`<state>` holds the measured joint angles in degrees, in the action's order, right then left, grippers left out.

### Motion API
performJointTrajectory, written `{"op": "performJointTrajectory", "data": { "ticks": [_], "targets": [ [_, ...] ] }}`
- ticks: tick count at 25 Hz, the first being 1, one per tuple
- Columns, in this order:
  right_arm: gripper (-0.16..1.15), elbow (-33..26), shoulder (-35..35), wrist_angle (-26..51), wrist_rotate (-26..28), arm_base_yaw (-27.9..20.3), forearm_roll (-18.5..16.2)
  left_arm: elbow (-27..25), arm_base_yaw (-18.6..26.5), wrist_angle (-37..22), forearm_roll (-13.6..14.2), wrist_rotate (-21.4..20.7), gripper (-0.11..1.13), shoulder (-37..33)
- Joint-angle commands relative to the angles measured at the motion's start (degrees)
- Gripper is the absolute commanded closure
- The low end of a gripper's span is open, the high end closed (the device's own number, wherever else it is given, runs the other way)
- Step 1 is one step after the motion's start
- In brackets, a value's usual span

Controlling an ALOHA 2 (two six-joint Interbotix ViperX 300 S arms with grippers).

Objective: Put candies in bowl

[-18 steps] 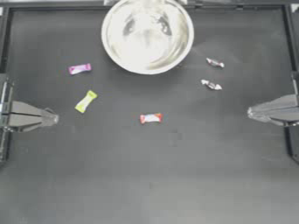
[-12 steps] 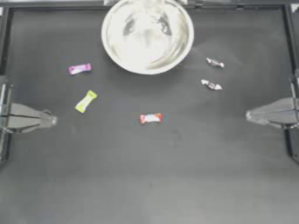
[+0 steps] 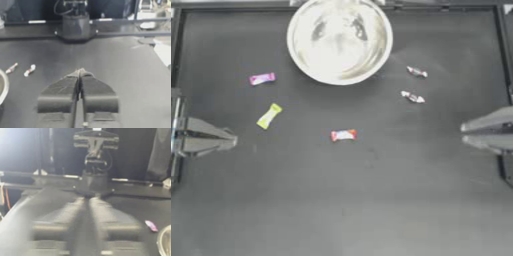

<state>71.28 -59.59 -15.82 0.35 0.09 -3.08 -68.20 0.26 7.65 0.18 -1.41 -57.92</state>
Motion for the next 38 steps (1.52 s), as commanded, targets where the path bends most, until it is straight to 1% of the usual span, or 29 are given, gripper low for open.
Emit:
{"op": "performJointTrajectory", "data": {
  "ticks": [1,3,4,7,10,13,15,18,21,25,28,30,34,38],
  "targets": [
    [-0.06,-1.2,0.4,-0.2,0.1,0.1,-0.4,2.6,1.4,-2.5,-0.1,0.1,-0.08,1.1],
    [0.01,-1.1,0.4,-0.2,0.1,0.1,-0.3,3.8,3.2,-5.8,-0.1,0.1,0.01,1.3],
    [0.02,-1.1,0.4,-0.2,0.1,0.1,-0.2,4.4,4.1,-7.7,-0.1,0.1,0.05,1.4],
    [0.01,-1.2,0.4,-0.2,0.2,0.1,0.0,7.1,8.3,-15.7,-0.1,0.3,0.01,2.5],
    [0.01,-1.1,0.4,-0.1,0.2,0.1,0.6,9.9,14.4,-23.6,0.0,0.3,-0.01,5.5],
    [0.01,-0.9,0.4,0.2,0.2,0.1,1.4,11.8,19.5,-28.4,0.5,-0.4,-0.01,9.0],
    [0.01,-0.9,0.4,0.4,0.2,0.0,1.7,12.7,21.6,-31.0,2.3,-1.3,-0.01,11.3],
    [0.01,-1.1,0.7,0.7,0.2,0.0,1.7,14.0,23.9,-33.3,4.9,-2.5,-0.01,14.0],
    [0.01,-1.2,1.0,0.7,0.2,0.0,1.7,15.8,26.0,-35.3,6.6,-3.7,-0.01,16.7],
    [0.01,-1.2,1.0,0.6,0.3,-0.4,1.8,18.0,28.2,-37.4,6.9,-6.8,-0.01,21.5],
    [0.01,-1.2,1.0,0.6,0.4,-0.4,1.9,19.0,31.3,-37.8,6.5,-9.7,-0.01,25.3],
    [0.01,-1.1,1.0,0.6,0.4,-0.4,2.1,19.3,32.6,-37.6,6.4,-10.6,-0.01,27.6],
    [0.01,-1.2,1.3,0.5,0.3,-0.4,2.3,20.6,33.5,-37.5,6.4,-12.0,-0.01,32.4],
    [0.01,-1.2,2.4,0.4,0.4,-0.4,2.3,22.4,35.4,-37.4,6.3,-14.3,-0.01,37.2]
  ]
}}
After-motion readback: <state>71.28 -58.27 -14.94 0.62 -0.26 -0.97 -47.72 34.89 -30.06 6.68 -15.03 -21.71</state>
